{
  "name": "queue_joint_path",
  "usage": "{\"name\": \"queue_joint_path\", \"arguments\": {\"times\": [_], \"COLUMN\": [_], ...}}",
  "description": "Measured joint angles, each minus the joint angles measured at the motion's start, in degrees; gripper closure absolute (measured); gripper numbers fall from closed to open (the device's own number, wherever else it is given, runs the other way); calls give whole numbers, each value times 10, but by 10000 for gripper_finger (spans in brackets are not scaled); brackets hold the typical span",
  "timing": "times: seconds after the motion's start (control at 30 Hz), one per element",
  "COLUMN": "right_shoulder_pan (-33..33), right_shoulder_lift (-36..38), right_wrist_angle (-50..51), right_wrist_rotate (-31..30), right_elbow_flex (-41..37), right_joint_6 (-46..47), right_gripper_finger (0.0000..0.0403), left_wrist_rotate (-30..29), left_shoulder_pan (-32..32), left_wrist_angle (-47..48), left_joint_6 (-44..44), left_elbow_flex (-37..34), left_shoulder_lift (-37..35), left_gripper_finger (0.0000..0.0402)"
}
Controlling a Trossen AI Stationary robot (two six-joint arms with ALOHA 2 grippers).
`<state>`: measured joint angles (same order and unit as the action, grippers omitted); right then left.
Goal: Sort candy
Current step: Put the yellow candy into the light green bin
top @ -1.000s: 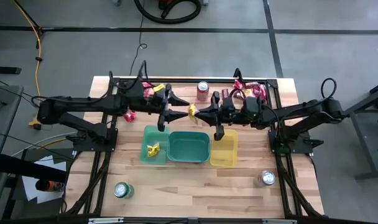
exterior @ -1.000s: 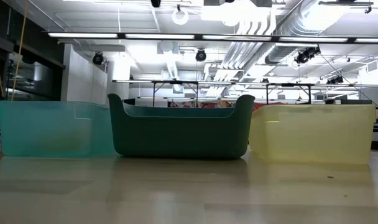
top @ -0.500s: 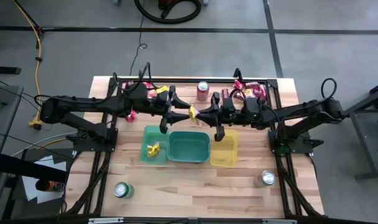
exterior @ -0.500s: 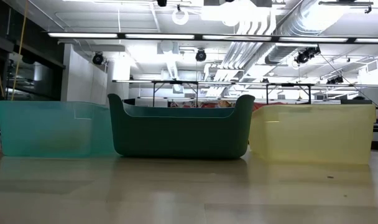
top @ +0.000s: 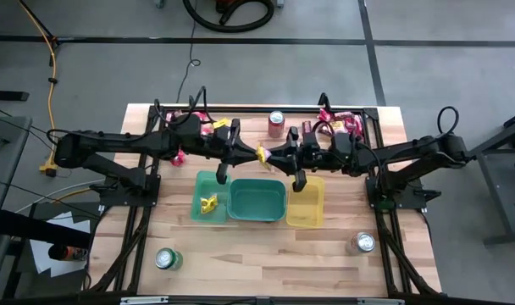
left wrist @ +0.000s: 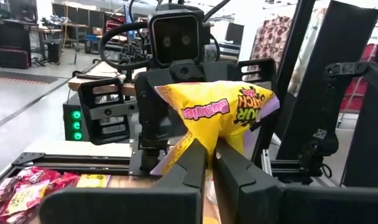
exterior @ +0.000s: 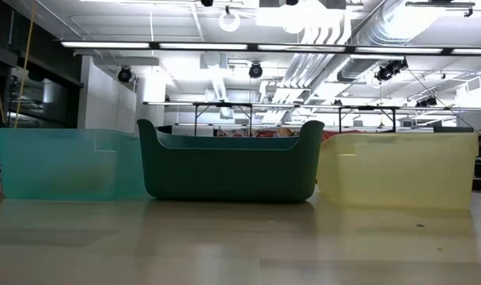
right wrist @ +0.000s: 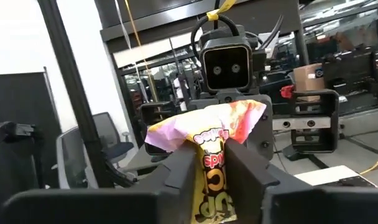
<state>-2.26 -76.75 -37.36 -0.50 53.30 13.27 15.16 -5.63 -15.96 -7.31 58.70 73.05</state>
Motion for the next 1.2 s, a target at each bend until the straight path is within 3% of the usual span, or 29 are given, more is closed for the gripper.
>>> {"name": "queue_joint_path", "arguments": {"times": [0.17,0.43,0.67,0.77,1.03,1.2], "right_shoulder_pan": [0,0,0,0,0,0], "right_shoulder_lift": [39,144,199,210,214,214], "right_wrist_angle": [45,222,313,335,362,366], "right_wrist_rotate": [-41,-109,-147,-169,-175,-175], "right_elbow_flex": [0,1,0,0,0,0], "right_joint_6": [-31,-58,-63,-63,-63,-63], "right_gripper_finger": [246,153,143,143,143,143], "left_wrist_rotate": [0,-11,-77,-106,-113,-113], "left_shoulder_pan": [-12,-28,-7,5,12,12], "left_wrist_angle": [74,255,559,640,656,653], "left_joint_6": [2,24,0,-29,-110,-116], "left_elbow_flex": [0,0,0,-4,-106,-115], "left_shoulder_lift": [-30,-116,-178,-180,-142,-99], "left_gripper_finger": [400,401,401,401,401,393]}}
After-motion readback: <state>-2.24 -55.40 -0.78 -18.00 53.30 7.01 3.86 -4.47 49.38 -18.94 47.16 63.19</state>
